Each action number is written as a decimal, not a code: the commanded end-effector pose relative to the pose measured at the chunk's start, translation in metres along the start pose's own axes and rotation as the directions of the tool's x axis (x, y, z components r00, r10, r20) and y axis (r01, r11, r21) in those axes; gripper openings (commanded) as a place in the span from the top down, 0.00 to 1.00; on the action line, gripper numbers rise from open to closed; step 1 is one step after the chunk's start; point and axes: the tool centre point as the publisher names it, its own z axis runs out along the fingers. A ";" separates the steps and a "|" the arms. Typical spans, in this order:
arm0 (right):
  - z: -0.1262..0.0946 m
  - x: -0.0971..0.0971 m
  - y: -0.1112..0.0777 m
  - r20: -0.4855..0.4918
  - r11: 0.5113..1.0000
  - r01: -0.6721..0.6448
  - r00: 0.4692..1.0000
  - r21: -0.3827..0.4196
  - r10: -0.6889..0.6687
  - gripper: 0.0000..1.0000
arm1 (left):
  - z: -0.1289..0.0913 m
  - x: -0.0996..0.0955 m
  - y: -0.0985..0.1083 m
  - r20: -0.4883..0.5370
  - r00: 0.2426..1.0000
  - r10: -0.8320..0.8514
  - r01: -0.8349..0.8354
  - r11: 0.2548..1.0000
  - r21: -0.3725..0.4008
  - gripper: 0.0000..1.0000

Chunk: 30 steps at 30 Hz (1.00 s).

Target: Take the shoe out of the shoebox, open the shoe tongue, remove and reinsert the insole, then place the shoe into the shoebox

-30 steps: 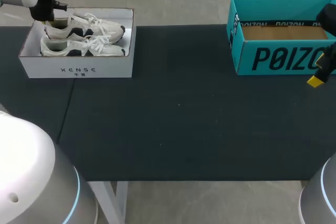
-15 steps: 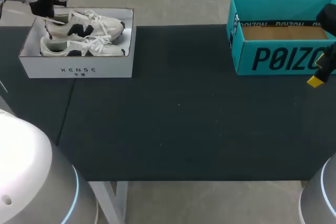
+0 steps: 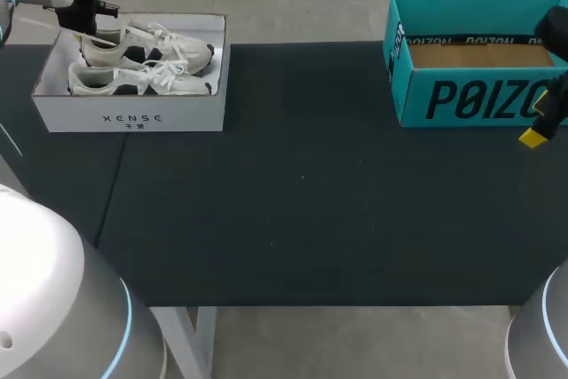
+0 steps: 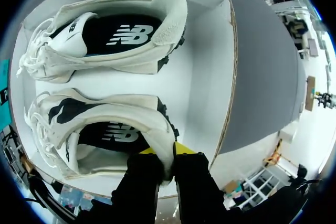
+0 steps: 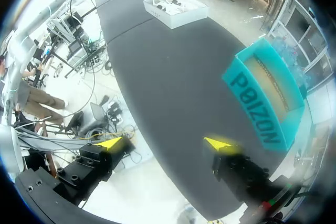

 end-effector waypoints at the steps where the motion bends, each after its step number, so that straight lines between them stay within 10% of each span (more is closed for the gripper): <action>1: 0.000 -0.002 0.001 -0.003 1.000 0.000 1.000 0.004 0.000 0.00 | 0.000 0.001 0.007 -0.002 1.000 0.002 -0.002 1.000 0.013 0.38; 2: 0.000 -0.002 0.001 -0.003 1.000 0.000 1.000 0.004 0.000 0.00 | -0.001 0.003 0.007 -0.006 1.000 -0.001 0.001 1.000 0.011 0.00; 14: 0.000 -0.002 0.001 -0.003 1.000 0.000 1.000 0.004 0.000 0.00 | -0.063 0.011 0.003 0.073 0.997 0.008 -0.001 0.996 -0.091 0.00; 30: 0.000 -0.002 0.001 -0.003 1.000 0.000 1.000 0.004 0.000 0.00 | -0.132 0.010 -0.093 0.196 0.977 0.078 -0.065 0.995 -0.072 0.00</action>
